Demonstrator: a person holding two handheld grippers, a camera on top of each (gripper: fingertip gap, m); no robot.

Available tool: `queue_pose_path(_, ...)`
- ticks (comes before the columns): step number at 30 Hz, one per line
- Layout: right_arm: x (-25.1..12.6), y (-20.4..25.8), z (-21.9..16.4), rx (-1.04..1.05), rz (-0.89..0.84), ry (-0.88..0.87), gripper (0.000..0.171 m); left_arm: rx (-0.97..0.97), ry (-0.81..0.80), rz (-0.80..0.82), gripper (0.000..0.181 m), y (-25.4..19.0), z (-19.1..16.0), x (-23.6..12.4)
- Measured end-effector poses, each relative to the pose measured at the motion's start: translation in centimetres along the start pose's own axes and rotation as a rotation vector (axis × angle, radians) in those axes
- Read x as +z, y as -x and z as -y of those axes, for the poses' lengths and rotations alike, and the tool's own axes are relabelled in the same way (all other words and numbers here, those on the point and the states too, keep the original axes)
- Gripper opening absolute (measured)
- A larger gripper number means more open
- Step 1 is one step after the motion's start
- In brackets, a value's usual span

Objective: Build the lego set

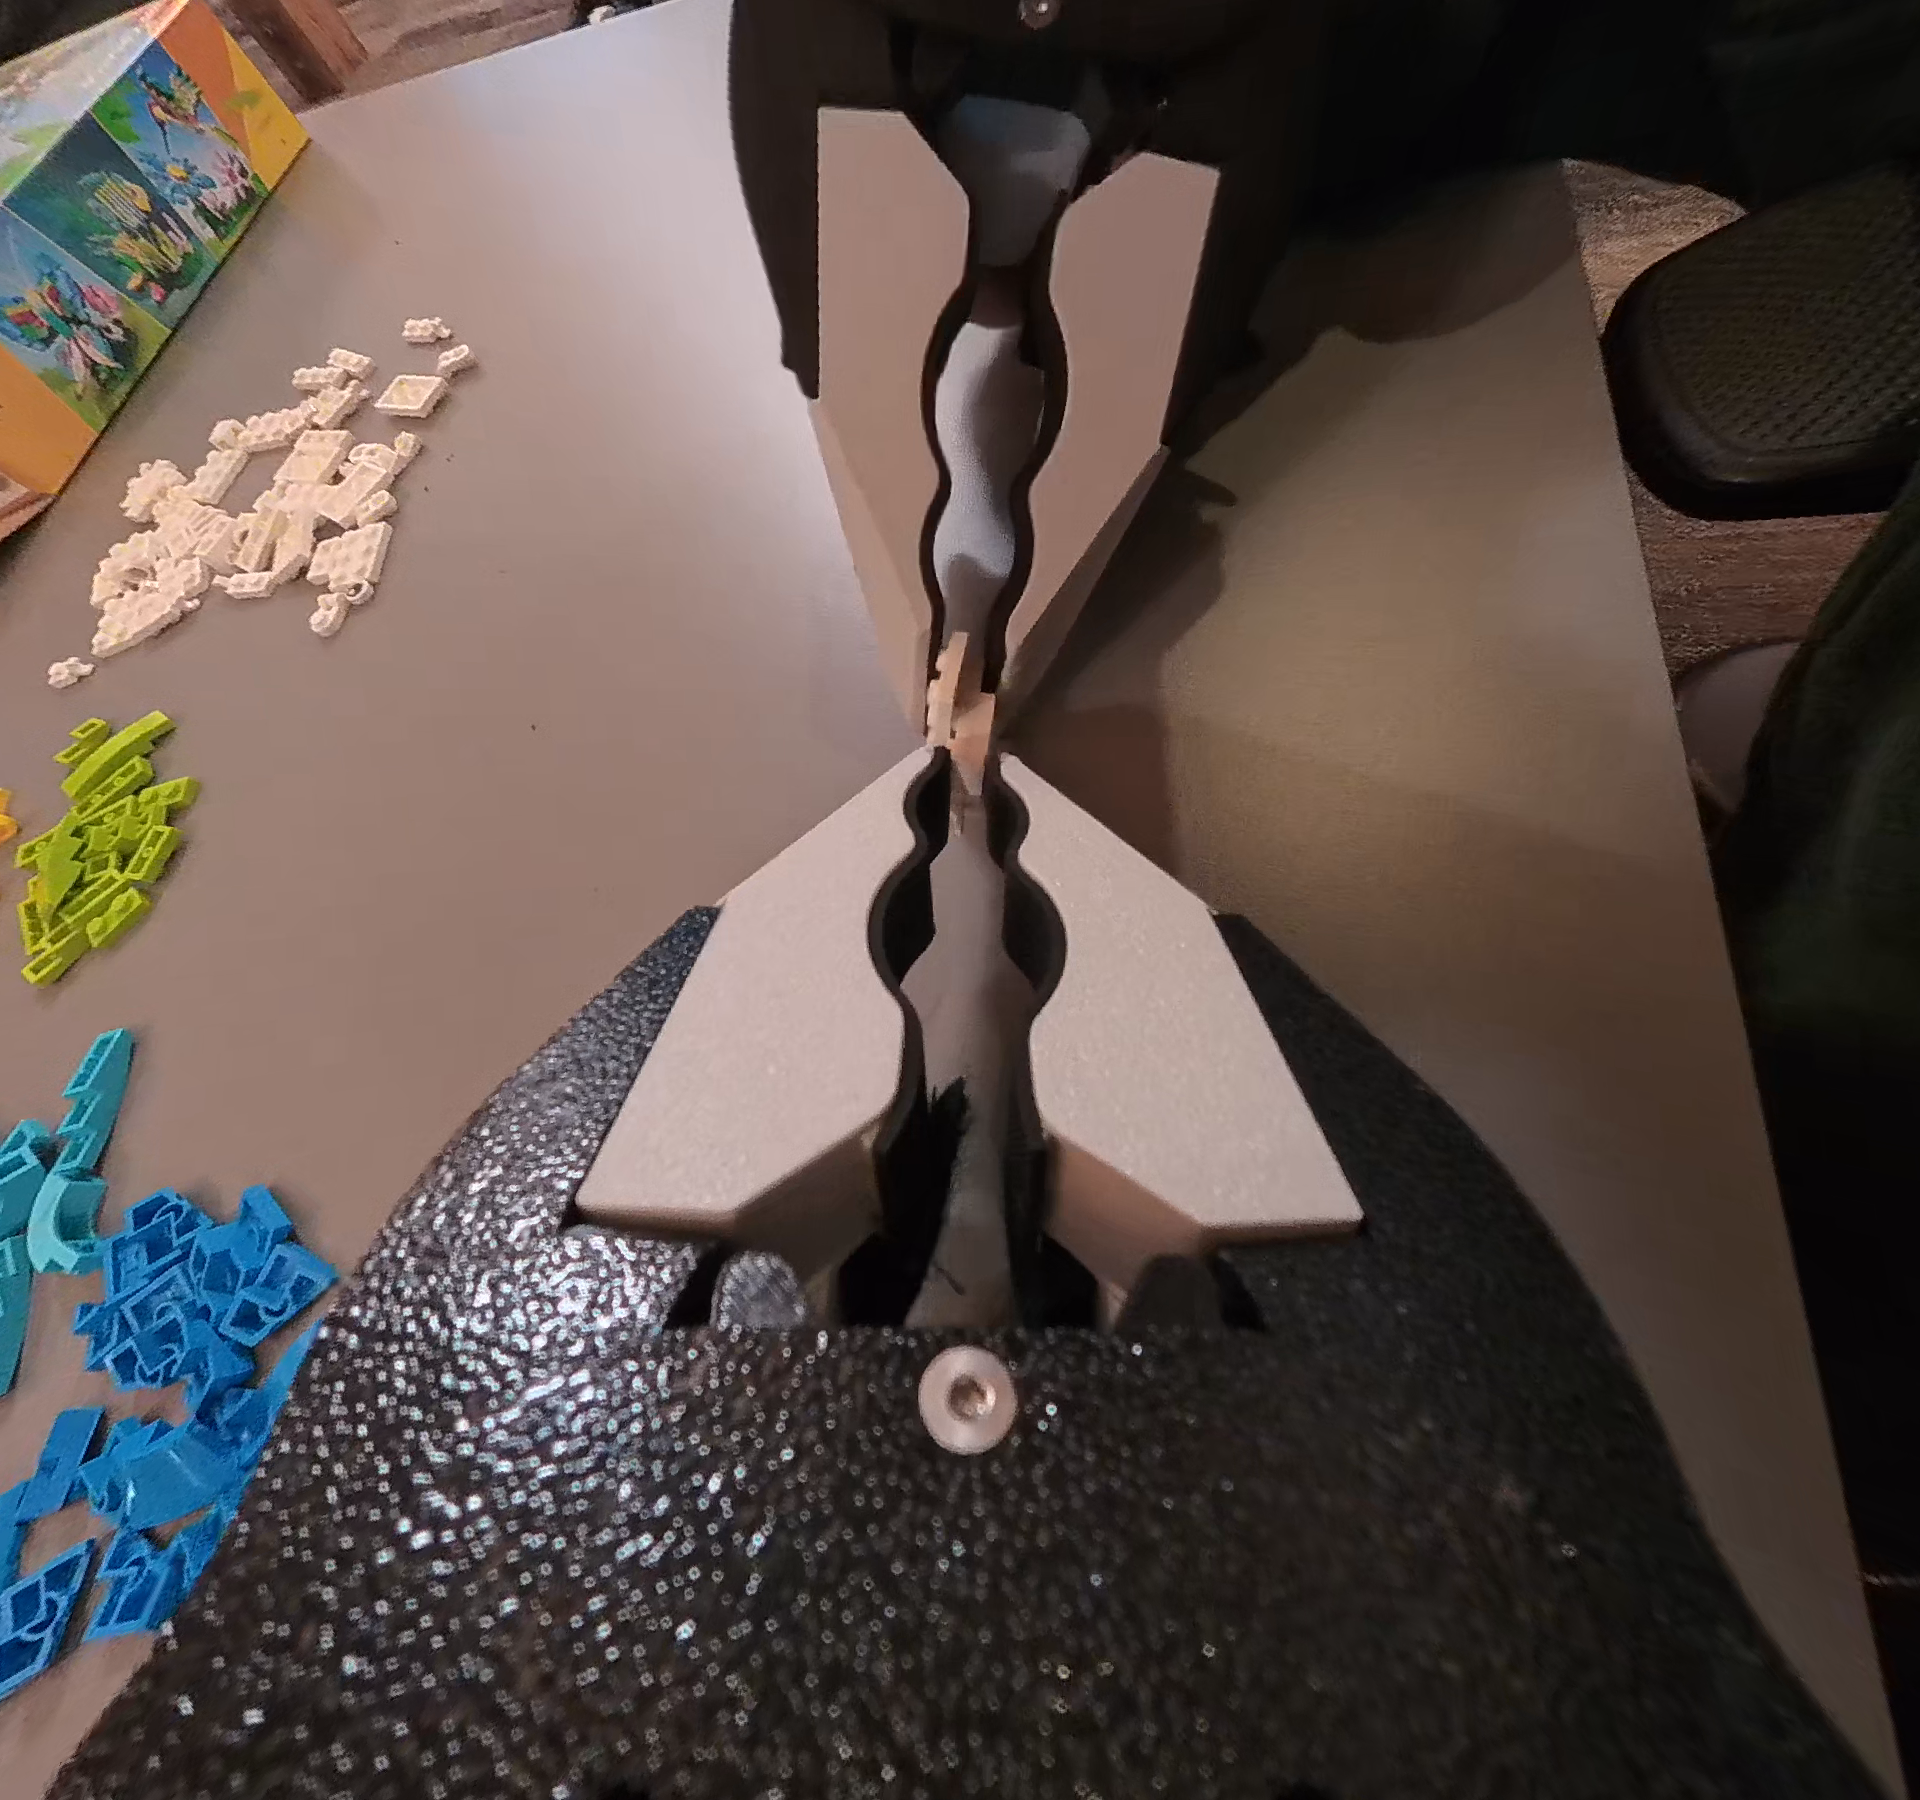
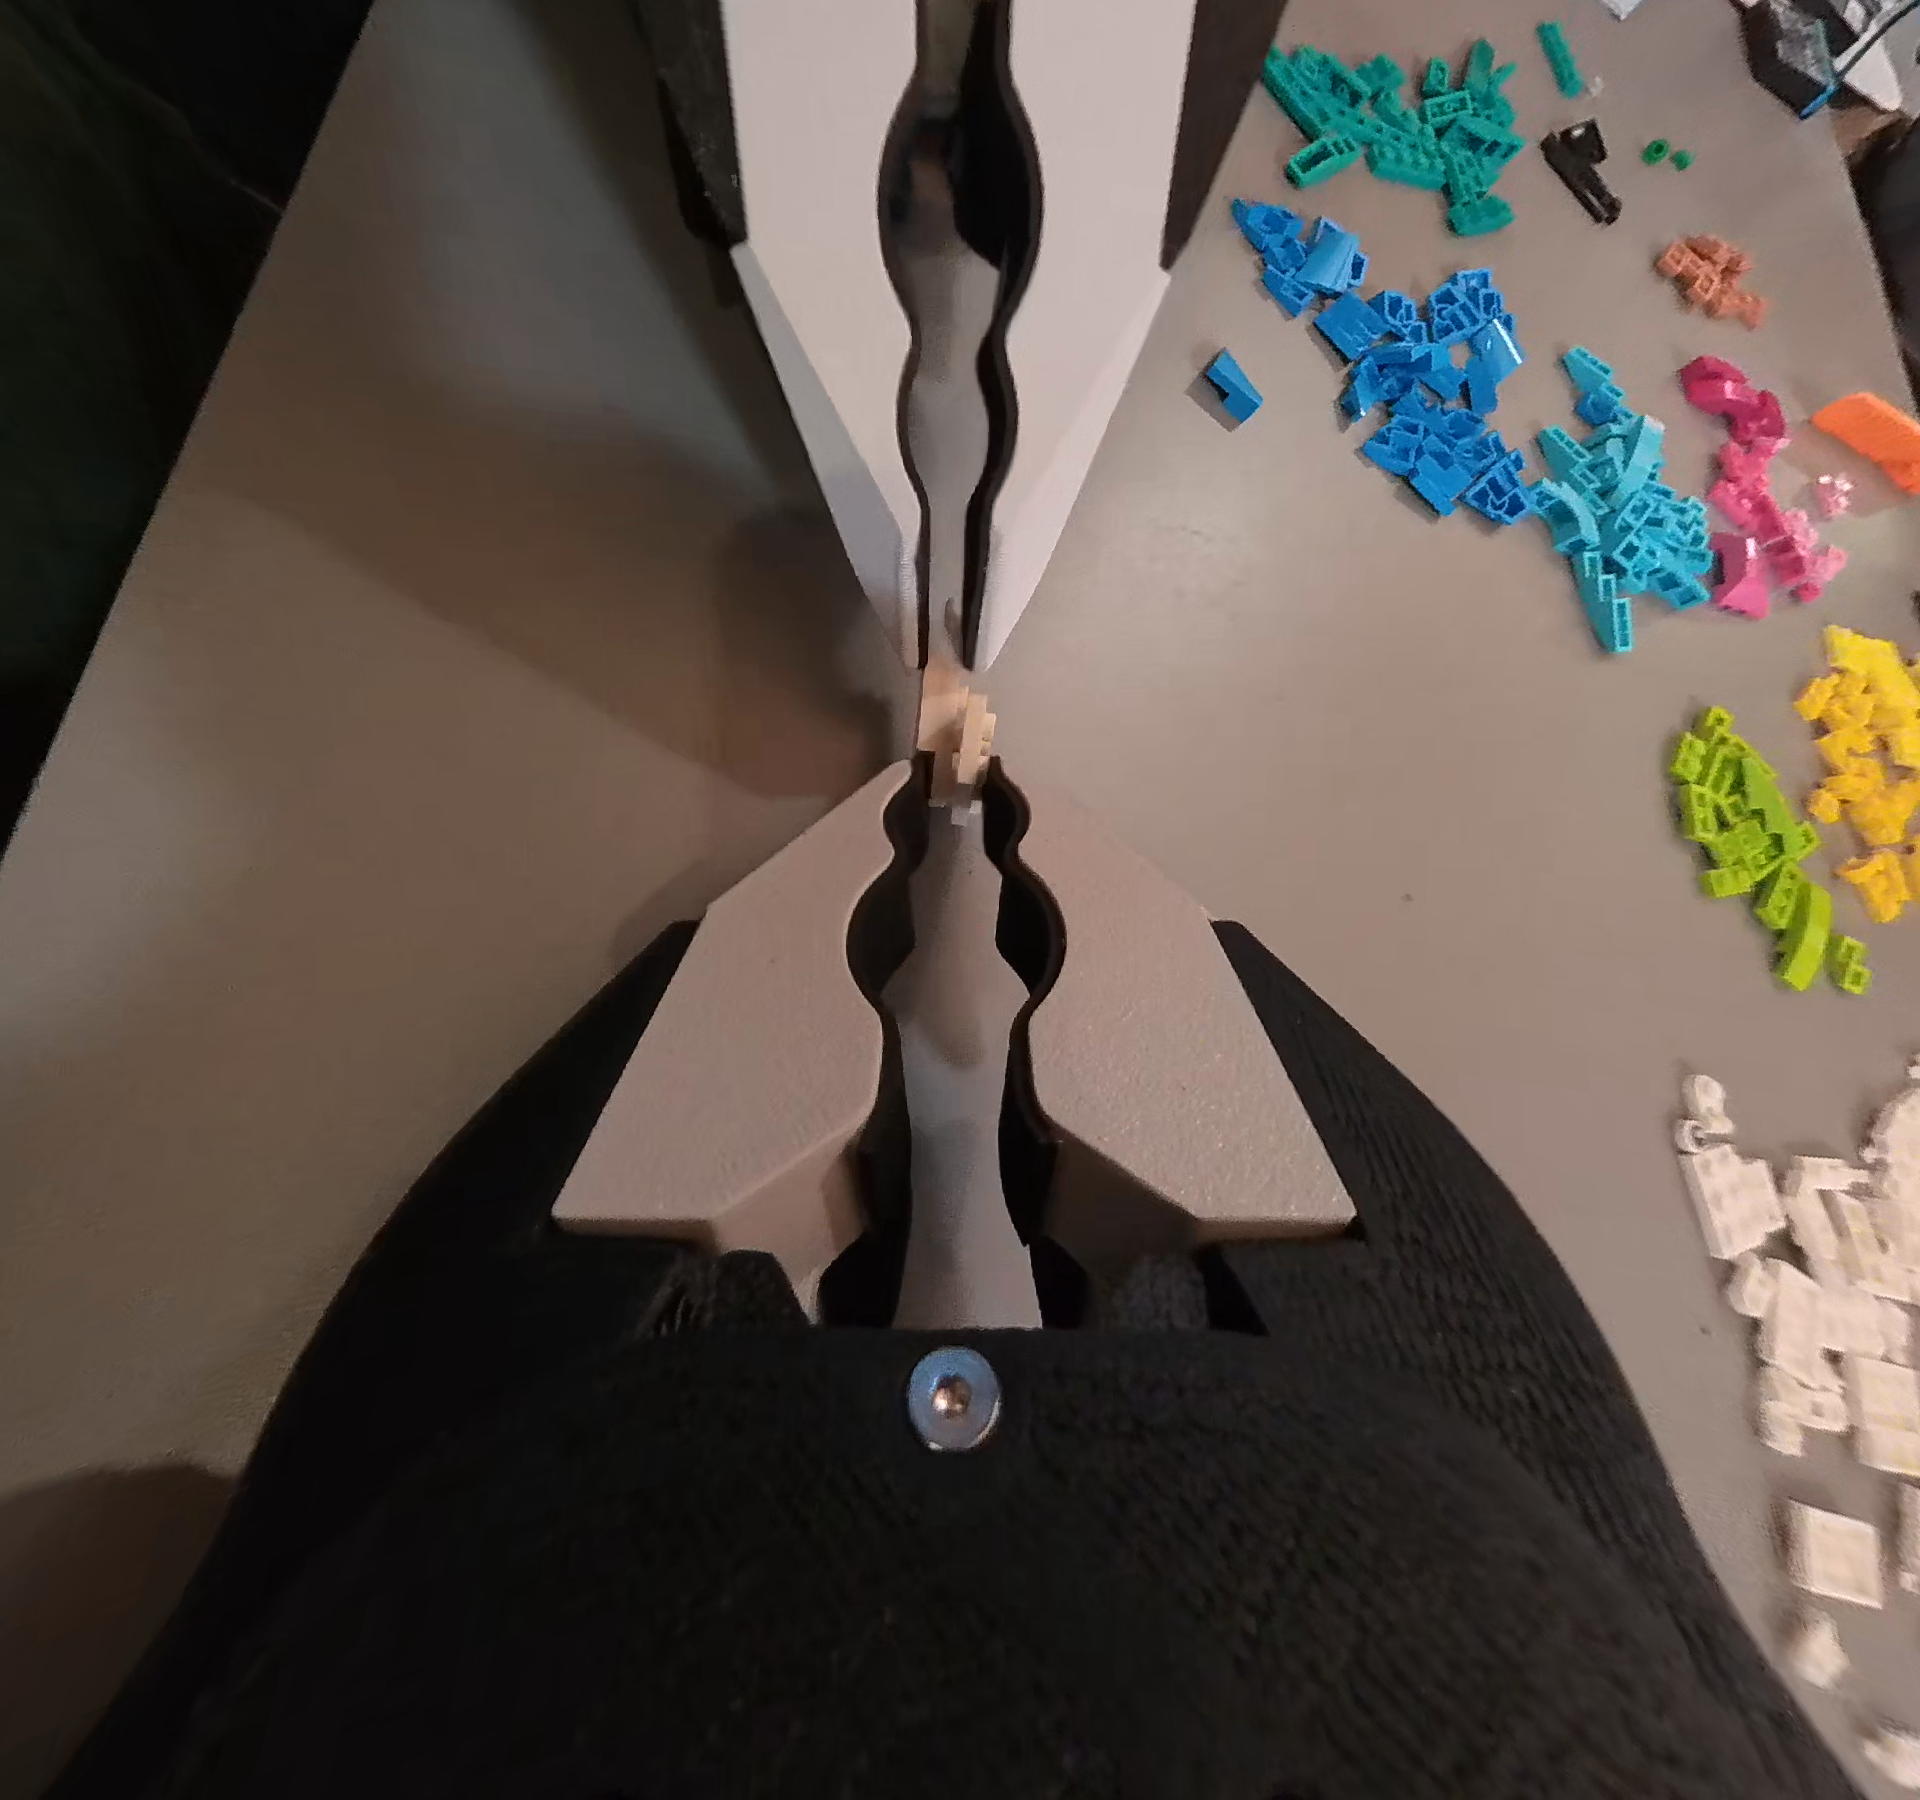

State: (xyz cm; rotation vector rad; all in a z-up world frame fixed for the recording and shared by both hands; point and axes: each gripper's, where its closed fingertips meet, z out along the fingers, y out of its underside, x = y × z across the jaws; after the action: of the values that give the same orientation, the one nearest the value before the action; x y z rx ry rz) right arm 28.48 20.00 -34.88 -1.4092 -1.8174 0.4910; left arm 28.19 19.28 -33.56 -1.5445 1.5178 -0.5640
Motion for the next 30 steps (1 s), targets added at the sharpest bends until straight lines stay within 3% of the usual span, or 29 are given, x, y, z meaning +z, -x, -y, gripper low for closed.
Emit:
queue_pose_path(1,0.0,-0.1,0.0,0.021,0.006,-0.008,0.008,0.008,-0.004,0.009,0.003,0.0,0.1,0.0)
queue_pose_path(7,-0.1,-0.2,0.3,0.084,0.027,-0.048,0.008,0.043,0.004,0.04,0.023,0.1,0.0,0.2)
queue_pose_path(11,-0.1,0.1,0.7,0.092,0.046,-0.068,0.008,0.025,-0.06,0.019,0.004,0.0,0.9,-0.3)
queue_pose_path(16,-0.3,0.1,1.0,0.088,0.047,-0.092,0.009,-0.052,-0.069,-0.015,0.002,0.1,1.0,-0.5)
queue_pose_path(19,-0.3,1.5,1.7,0.048,0.108,-0.121,0.006,-0.075,-0.071,0.08,0.0,1.9,0.7,-0.9)
queue_pose_path(22,0.3,1.2,1.8,0.028,0.071,-0.103,0.005,-0.082,-0.111,0.02,0.0,1.1,1.3,-1.0)
queue_pose_path(30,-0.1,-0.8,0.7,0.128,0.001,-0.078,0.005,-0.083,-0.128,0.111,0.0,2.6,1.2,-2.1)
